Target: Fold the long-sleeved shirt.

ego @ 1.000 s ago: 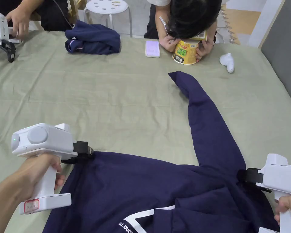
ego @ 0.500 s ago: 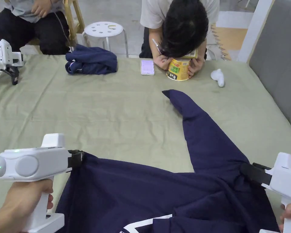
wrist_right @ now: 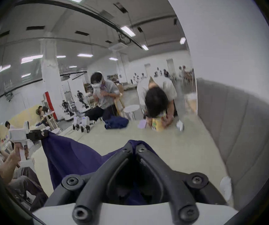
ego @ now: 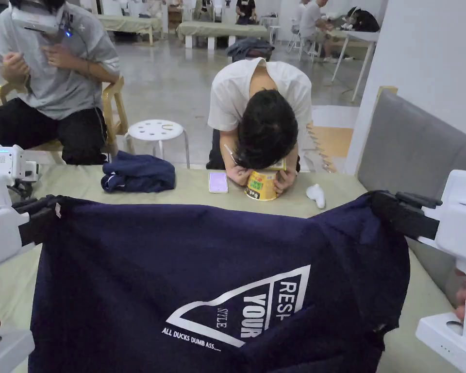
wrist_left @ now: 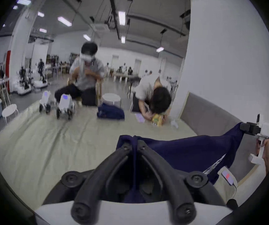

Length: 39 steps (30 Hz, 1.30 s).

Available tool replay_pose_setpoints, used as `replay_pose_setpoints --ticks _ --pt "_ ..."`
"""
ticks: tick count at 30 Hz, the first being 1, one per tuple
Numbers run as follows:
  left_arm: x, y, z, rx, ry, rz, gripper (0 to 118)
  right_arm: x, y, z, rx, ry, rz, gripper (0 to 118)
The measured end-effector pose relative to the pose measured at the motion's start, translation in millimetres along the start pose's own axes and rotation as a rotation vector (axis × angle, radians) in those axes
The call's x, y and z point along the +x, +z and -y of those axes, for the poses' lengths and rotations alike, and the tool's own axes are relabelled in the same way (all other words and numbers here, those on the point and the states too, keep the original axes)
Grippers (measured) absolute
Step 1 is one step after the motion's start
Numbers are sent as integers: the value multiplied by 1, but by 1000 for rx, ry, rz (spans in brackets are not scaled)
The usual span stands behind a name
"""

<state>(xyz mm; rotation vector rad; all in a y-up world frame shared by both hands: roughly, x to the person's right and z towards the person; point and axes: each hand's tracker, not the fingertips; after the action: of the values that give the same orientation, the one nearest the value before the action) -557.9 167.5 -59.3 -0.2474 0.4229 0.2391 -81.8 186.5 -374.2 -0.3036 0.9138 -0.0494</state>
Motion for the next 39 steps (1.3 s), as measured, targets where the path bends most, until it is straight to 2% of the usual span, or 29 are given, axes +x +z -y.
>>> replay_pose_setpoints --ticks 2,3,8,20,23,29,32,37,39 --pt "-2 13 -34 43 -24 -4 6 -9 7 -33 19 17 -22 0" --pt "-2 19 -51 69 -28 2 6 -14 11 -50 44 54 -8 0" --pt "-2 39 -126 198 -84 -24 6 -30 23 -130 99 100 -2 0" --pt "27 39 -275 328 -126 -81 6 -56 14 -292 245 122 20 0" --pt "34 26 -308 353 -176 -133 6 -61 -2 -333 272 141 35 0" --pt "35 -14 -373 373 -177 -163 6 -74 -40 -408 353 159 107 0" --pt "34 -35 -403 387 -139 -171 6 -77 -63 -437 388 169 141 0" --pt "38 -71 -440 415 -171 -236 6 -87 -99 -478 437 224 192 0" --pt "38 -84 -451 429 -160 -243 6 -88 -112 -490 463 222 212 0"
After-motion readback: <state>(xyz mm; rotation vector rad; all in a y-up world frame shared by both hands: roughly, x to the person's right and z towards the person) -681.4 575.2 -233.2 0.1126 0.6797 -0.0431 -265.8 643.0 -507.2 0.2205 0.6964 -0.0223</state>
